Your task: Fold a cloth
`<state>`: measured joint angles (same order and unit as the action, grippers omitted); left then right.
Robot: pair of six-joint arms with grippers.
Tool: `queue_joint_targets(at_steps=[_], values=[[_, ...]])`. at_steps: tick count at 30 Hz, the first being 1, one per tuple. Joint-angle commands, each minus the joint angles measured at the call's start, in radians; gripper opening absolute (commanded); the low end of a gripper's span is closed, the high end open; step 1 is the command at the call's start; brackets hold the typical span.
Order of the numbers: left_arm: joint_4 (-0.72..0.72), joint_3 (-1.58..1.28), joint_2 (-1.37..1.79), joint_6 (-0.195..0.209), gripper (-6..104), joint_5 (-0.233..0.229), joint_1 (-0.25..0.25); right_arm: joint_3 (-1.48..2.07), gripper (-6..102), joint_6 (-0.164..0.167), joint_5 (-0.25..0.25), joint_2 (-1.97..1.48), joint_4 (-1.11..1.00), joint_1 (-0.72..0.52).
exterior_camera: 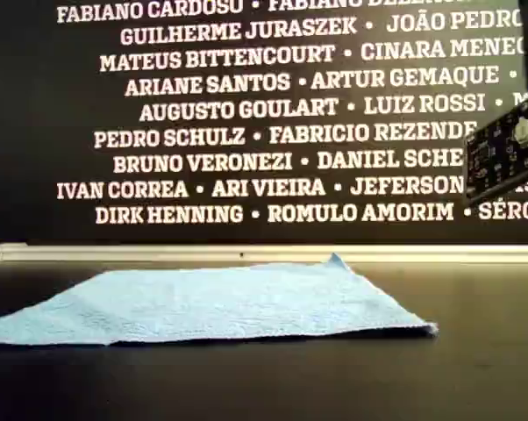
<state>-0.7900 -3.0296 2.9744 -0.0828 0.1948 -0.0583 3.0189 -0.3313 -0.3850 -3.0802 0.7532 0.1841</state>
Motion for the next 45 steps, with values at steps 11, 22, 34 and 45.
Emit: queue_joint_targets(at_steps=[11, 22, 34, 45], values=[[0.020, 0.008, 0.041, -0.003, -1, -0.066, -0.014, 0.012, -1, -0.005, 0.092, -0.025, 0.000, 0.005], [0.021, 0.009, 0.055, 0.009, -1, -0.051, -0.012, -0.020, 0, -0.005, 0.078, -0.035, -0.021, 0.008], [0.106, 0.008, 0.117, 0.009, 47, -0.051, -0.011, -0.005, 51, -0.012, 0.094, -0.028, -0.141, 0.009], [0.109, 0.008, 0.117, 0.012, 77, -0.049, -0.009, -0.026, 84, 0.052, 0.097, -0.034, -0.140, 0.014]])
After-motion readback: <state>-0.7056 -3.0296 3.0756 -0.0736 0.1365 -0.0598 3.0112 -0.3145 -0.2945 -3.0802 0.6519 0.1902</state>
